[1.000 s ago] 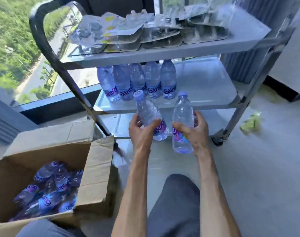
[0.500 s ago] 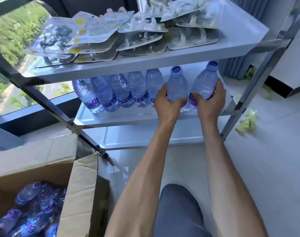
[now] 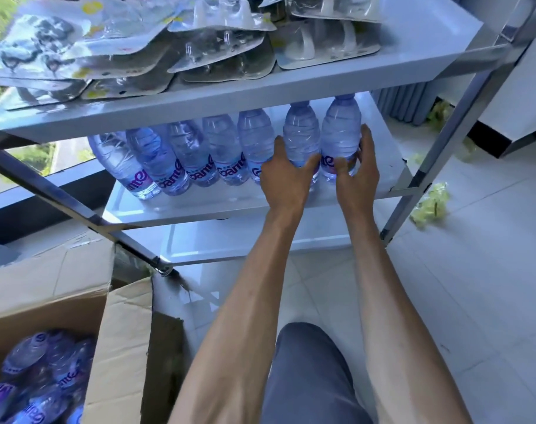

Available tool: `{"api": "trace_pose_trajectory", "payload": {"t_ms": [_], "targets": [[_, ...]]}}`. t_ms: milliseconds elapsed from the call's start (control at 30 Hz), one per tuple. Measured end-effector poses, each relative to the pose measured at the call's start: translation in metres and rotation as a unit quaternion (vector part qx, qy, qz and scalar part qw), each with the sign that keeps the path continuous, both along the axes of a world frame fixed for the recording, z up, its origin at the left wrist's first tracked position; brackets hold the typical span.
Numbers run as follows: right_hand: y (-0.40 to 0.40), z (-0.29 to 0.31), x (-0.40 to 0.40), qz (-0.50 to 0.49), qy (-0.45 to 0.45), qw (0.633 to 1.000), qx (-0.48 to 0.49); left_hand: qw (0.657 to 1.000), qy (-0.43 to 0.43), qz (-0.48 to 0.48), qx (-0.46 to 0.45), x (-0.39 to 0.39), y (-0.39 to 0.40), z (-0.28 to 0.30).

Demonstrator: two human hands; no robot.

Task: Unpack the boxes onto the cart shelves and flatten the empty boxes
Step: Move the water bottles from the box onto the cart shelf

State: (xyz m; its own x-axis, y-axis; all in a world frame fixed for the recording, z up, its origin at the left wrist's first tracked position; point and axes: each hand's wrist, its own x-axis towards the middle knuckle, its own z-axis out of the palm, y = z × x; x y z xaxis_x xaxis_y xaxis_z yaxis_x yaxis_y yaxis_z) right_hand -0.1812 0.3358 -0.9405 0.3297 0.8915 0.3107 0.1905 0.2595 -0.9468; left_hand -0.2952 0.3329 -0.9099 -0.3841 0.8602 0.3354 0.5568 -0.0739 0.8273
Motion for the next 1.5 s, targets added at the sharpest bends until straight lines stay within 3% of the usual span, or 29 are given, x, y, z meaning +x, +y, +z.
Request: {"api": "trace_pose_trajectory", "payload": {"t_ms": [133,367,633,800,867,1100,1200,1300,1333,1400,1500], "targets": [[-0.003,-0.01,-0.002,0.013,-0.014,0.999,-0.034,0.994,0.022,0.061,-0.09,-0.003,-0.005,-0.018],[0.002,-0.013,-0.007,-0.011,-0.045,0.997,-0.061,0.99,0.0,0.074,-0.122,-0.011,0.0,-0.03],[0.011,-0.013,-0.009,-0.003,-0.083,0.994,-0.068,0.989,-0.034,0.094,-0.109,-0.004,0.007,-0.033],[0.018,-0.01,-0.014,0.0,-0.097,0.992,-0.079,0.974,-0.094,0.204,-0.03,-0.031,-0.008,-0.041],[0.02,-0.011,-0.017,-0.001,-0.095,0.992,-0.086,0.965,-0.123,0.228,-0.039,-0.043,-0.008,-0.039],[0.023,-0.021,-0.023,-0.025,-0.083,0.989,-0.116,0.976,-0.103,0.176,-0.078,-0.048,0.011,-0.029],[0.014,-0.02,-0.03,-0.108,-0.054,0.988,-0.097,0.976,-0.102,0.169,-0.092,-0.05,0.014,-0.026],[-0.01,-0.02,-0.057,-0.259,-0.026,0.965,0.019,0.973,-0.102,0.195,-0.069,-0.063,0.005,-0.032],[-0.016,-0.021,-0.07,-0.241,-0.036,0.968,0.064,0.968,-0.114,0.218,-0.044,-0.07,0.0,-0.035],[-0.02,-0.02,-0.1,-0.11,-0.068,0.987,0.092,0.953,-0.134,0.272,0.002,-0.087,-0.006,-0.035],[-0.019,-0.017,-0.141,0.065,-0.084,0.994,-0.033,0.934,-0.144,0.326,-0.038,-0.113,-0.004,-0.03]]}}
